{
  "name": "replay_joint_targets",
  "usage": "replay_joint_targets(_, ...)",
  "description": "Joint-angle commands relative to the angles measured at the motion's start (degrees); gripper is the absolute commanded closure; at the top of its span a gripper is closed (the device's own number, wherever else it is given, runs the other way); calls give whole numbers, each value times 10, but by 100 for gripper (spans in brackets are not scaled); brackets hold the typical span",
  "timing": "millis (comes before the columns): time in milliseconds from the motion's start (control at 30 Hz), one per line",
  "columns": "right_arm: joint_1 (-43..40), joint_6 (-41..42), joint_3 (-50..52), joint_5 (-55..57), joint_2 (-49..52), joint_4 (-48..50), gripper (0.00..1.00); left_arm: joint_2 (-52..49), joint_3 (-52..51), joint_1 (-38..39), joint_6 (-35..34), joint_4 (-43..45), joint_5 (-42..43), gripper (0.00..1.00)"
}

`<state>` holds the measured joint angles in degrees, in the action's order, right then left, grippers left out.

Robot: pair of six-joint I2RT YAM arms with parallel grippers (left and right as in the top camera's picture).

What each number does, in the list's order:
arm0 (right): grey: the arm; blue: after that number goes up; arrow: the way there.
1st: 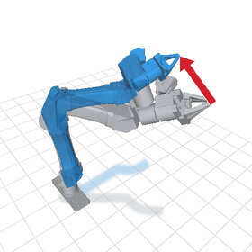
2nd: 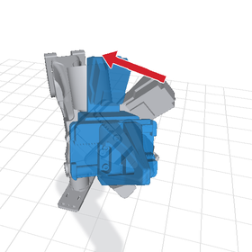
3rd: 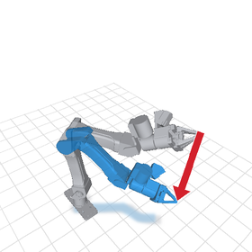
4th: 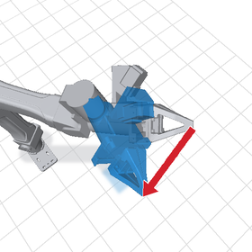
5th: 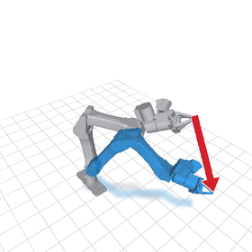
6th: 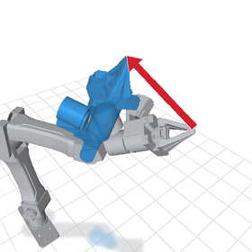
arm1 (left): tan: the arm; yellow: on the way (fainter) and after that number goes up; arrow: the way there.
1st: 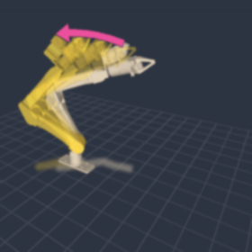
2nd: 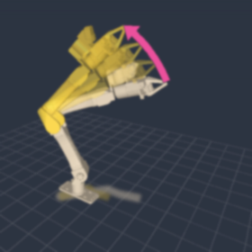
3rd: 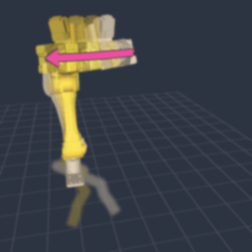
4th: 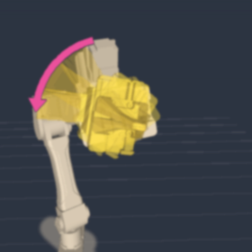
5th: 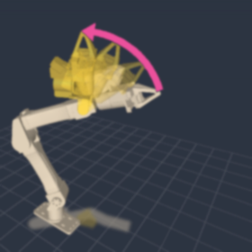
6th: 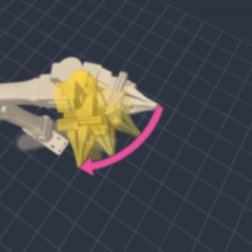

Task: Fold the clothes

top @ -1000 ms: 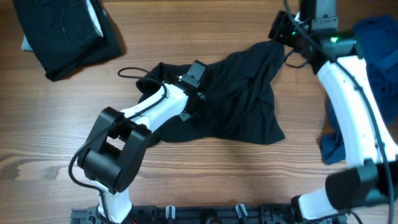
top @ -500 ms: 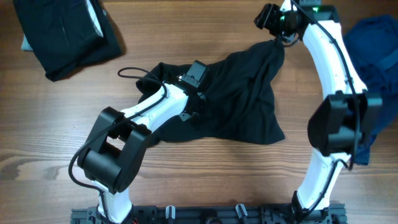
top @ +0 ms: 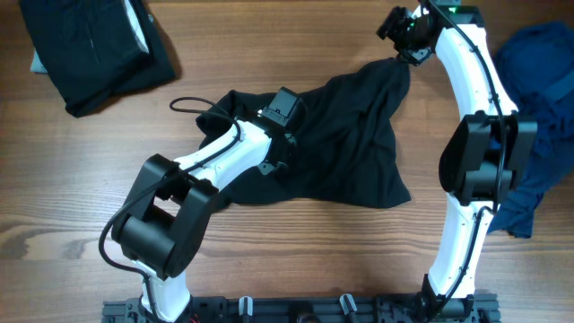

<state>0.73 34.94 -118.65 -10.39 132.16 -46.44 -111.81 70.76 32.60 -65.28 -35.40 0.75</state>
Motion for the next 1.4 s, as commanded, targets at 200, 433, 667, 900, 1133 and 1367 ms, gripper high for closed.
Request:
replay_joint_targets(200,-4,50,-17,18,54,-6,30,-16,-7,-2,5,-14,-2,88)
replay_joint_targets(433,-3,58,-17,18,82,5,30,-16,-7,-2,5,-15,-2,88)
replay_joint_targets(667,-3,71,-17,21,90,20,31,-16,-7,-2,5,-15,-2,87)
replay_joint_targets(900,-3,70,-17,60,91,21,34,-16,-7,-2,5,-16,-2,87)
replay_joint_targets(1133,-3,70,-17,79,91,22,34,-16,-7,-2,5,-16,-2,87)
replay_joint_targets(1367,-3,71,-17,81,91,23,34,-16,-7,-2,5,-16,-2,87)
